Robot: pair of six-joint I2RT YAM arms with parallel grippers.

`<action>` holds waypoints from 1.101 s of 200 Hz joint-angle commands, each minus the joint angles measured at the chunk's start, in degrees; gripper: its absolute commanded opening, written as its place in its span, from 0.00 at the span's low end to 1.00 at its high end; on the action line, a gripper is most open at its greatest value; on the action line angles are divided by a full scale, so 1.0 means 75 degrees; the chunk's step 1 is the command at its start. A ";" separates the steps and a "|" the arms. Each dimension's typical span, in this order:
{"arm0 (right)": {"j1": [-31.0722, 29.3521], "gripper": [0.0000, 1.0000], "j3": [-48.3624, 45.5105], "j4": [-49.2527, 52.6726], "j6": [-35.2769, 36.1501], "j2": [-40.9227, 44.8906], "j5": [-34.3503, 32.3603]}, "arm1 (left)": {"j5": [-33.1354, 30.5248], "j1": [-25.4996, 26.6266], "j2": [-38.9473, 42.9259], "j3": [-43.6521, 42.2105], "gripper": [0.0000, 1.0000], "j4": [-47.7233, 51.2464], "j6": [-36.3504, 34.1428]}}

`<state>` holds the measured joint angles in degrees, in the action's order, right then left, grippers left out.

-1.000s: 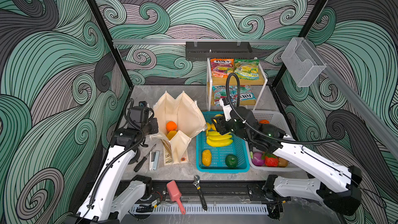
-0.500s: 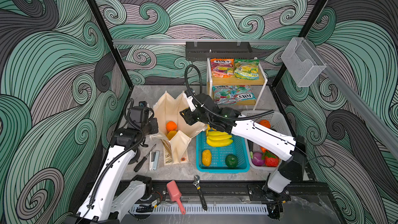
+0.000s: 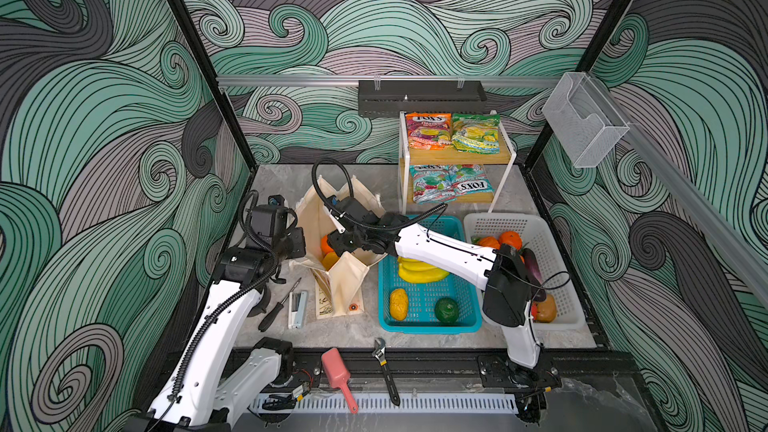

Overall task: Place the food into the grocery bag and tie it
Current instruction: 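Carry the yellow melon with the right gripper into the tote bag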

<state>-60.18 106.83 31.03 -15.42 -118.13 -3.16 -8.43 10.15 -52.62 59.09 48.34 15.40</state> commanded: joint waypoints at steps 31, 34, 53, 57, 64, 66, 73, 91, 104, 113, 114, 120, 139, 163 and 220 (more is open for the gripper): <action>-0.0156 0.51 0.0044 0.0168 -0.0228 -0.0454 0.0259 | 0.0115 -0.0018 0.0081 0.0043 0.00 -0.0141 -0.0120; -0.0160 0.51 0.0023 0.0170 -0.0239 -0.0480 0.0265 | 0.0116 -0.0018 0.0079 0.0043 0.00 -0.0130 -0.0127; -0.0170 0.52 -0.0034 0.0189 -0.0302 -0.0684 0.0221 | 0.0142 -0.0026 0.0090 0.0061 0.00 -0.0133 -0.0121; -0.0186 0.52 -0.0048 0.0191 -0.0319 -0.0704 0.0217 | 0.0133 -0.0026 0.0101 0.0051 0.00 -0.0146 -0.0125; -0.0190 0.53 -0.0082 0.0207 -0.0354 -0.0749 0.0221 | 0.0122 -0.0019 0.0093 0.0046 0.00 -0.0152 -0.0120; -0.0190 0.53 -0.0086 0.0192 -0.0357 -0.0759 0.0230 | 0.0114 -0.0018 0.0097 0.0038 0.00 -0.0152 -0.0128; -0.0190 0.54 -0.0118 0.0189 -0.0370 -0.0794 0.0247 | 0.0104 -0.0024 0.0101 0.0043 0.00 -0.0141 -0.0125; -0.0190 0.61 -0.0133 0.0193 -0.0379 -0.0947 0.0211 | 0.0117 -0.0021 0.0107 0.0055 0.00 -0.0129 -0.0120; -0.0180 0.64 -0.0131 0.0233 -0.0416 -0.1033 0.0216 | 0.0109 -0.0021 0.0120 0.0043 0.00 -0.0152 -0.0125; -0.0186 0.66 -0.0127 0.0228 -0.0417 -0.1077 0.0225 | 0.0101 -0.0018 0.0113 0.0043 0.00 -0.0129 -0.0121; -0.0183 0.66 -0.0123 0.0224 -0.0417 -0.1087 0.0226 | 0.0101 -0.0021 0.0107 0.0043 0.00 -0.0129 -0.0120; -0.0192 0.67 -0.0129 0.0234 -0.0417 -0.1123 0.0213 | 0.0104 -0.0020 0.0114 0.0054 0.00 -0.0117 -0.0125; -0.0190 0.72 -0.0060 0.0301 -0.0428 -0.1219 0.0120 | 0.0117 -0.0018 0.0154 0.0043 0.00 -0.0152 -0.0123; -0.0184 0.76 -0.0016 0.0319 -0.0376 -0.1200 0.0052 | 0.0145 -0.0019 0.0136 0.0052 0.00 -0.0129 -0.0119; -0.0185 0.89 0.0019 0.0347 -0.0127 -0.0965 -0.0145 | 0.0128 -0.0019 0.0154 0.0032 0.00 -0.0164 -0.0115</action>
<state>-61.47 106.28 32.05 -17.98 -125.67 -2.66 -8.23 10.15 -52.62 59.09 48.38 15.03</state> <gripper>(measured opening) 0.863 0.049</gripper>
